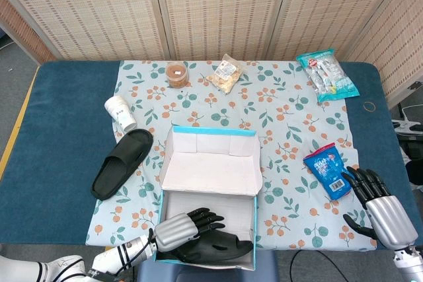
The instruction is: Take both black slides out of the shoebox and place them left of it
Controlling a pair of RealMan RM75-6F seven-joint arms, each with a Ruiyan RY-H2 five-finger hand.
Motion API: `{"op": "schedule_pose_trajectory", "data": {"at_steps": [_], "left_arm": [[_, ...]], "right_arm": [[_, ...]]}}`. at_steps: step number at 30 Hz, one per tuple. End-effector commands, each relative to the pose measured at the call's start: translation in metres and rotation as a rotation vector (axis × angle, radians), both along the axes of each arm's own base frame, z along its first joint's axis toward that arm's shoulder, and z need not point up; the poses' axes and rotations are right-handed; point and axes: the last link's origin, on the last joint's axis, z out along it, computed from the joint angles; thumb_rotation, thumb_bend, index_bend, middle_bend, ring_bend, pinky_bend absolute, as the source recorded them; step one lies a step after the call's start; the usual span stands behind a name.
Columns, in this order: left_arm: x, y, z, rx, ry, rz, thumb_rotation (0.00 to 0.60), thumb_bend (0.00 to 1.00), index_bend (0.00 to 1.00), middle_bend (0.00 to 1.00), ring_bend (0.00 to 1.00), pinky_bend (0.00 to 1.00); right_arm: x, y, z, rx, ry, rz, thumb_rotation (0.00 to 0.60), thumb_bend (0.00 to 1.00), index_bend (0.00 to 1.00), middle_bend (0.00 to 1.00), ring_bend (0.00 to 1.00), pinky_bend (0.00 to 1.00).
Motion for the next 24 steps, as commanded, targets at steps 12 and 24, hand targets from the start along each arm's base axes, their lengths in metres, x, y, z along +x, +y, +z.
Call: {"op": "schedule_pose_trajectory", "data": {"at_steps": [12, 24], "left_arm": [[0.010, 0.000, 0.013, -0.031, -0.008, 0.009, 0.600, 0.33, 0.02, 0.00, 0.00, 0.06], [0.010, 0.007, 0.011, 0.018, 0.009, -0.019, 0.600, 0.33, 0.02, 0.00, 0.00, 0.06]], "right_arm": [[0.000, -0.001, -0.001, 0.007, 0.001, -0.001, 0.600, 0.19, 0.00, 0.00, 0.00, 0.00], [0.012, -0.023, -0.021, 0.092, 0.073, 0.132, 0.600, 0.19, 0.00, 0.00, 0.00, 0.00]]}}
